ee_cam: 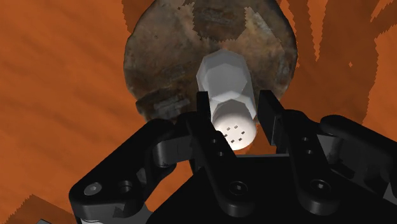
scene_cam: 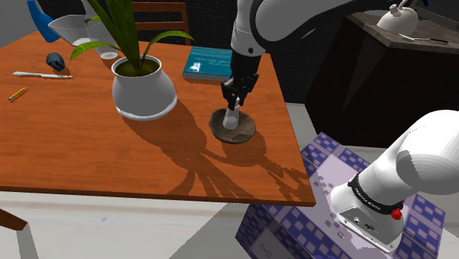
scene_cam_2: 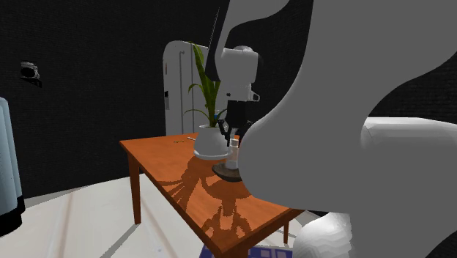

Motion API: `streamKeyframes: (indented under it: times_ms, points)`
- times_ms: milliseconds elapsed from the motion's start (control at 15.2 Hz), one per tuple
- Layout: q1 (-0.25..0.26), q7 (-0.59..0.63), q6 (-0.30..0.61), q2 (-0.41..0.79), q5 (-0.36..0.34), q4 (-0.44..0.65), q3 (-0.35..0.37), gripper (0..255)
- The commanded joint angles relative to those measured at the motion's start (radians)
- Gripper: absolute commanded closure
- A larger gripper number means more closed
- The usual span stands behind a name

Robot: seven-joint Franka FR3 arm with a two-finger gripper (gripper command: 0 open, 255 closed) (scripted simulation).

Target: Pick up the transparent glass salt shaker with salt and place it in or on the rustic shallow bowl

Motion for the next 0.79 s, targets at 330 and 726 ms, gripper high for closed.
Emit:
streamKeyframes:
  times_ms: [330, 726]
  points:
    - [0.000, 0.000, 0.000, 0.000, 0.000, 0.000, 0.000, 0]
    - [-0.005, -0.006, -0.133, -0.053, 0.002, 0.081, -0.019, 0]
